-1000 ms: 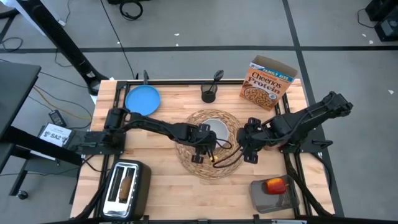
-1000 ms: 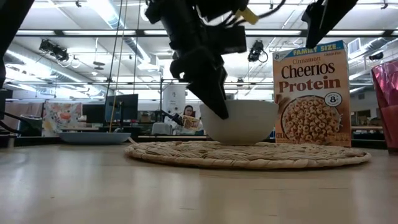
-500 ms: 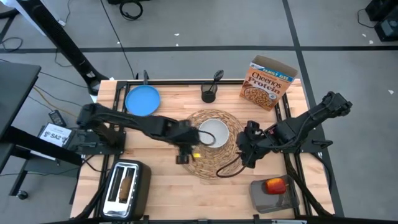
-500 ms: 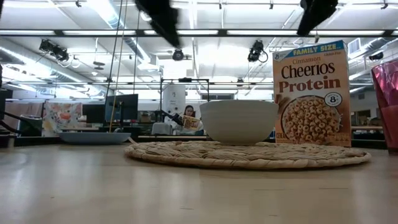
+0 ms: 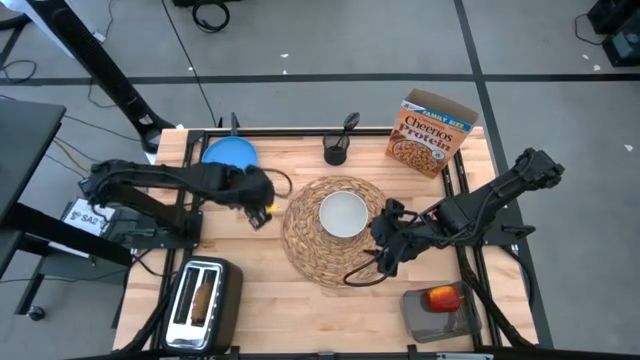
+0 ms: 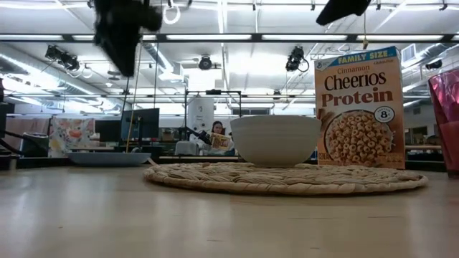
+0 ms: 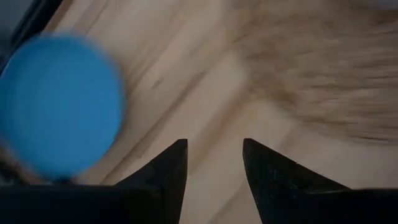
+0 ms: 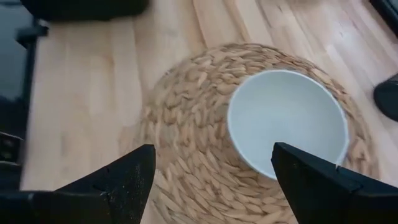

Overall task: Arrange a breakfast setting
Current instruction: Put the blue plate on the brown placemat to the bottom left of the white bowl

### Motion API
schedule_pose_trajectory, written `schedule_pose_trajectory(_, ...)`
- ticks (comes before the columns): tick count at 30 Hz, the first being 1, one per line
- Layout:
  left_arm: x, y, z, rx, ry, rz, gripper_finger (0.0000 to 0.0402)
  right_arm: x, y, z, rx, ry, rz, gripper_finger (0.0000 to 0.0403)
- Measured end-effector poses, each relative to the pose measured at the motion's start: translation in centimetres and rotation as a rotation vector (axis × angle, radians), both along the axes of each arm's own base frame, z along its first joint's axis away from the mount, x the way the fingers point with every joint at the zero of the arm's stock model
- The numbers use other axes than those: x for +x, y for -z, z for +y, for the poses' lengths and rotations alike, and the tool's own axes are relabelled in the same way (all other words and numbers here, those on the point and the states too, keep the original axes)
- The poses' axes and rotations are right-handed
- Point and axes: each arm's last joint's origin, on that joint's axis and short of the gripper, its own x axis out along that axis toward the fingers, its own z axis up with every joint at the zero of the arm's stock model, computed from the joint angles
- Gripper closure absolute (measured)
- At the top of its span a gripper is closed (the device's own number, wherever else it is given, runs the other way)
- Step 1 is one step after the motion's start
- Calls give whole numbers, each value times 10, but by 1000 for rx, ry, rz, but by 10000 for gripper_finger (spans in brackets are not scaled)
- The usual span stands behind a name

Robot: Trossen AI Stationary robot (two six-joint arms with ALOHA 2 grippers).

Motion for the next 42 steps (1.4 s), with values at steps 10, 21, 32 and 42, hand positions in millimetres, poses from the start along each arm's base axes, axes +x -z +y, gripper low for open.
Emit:
schedule_pose_trajectory(10,-12,69,94,-41,-264,45,239,-2,-5,15,146,27,-47,78)
schedule_pose_trajectory(21,-7,132,143,-54,-329,128,239,-3,-5,16,176,41,-40,78)
schedule_pose_trajectory(32,-9,150,154,-45,-366,196,285,-3,-4,15,159,32,-31,89)
schedule_pose_trajectory(42,-4,148,145,-47,-310,226,385,-6,-9,11,123,-8,-39,96)
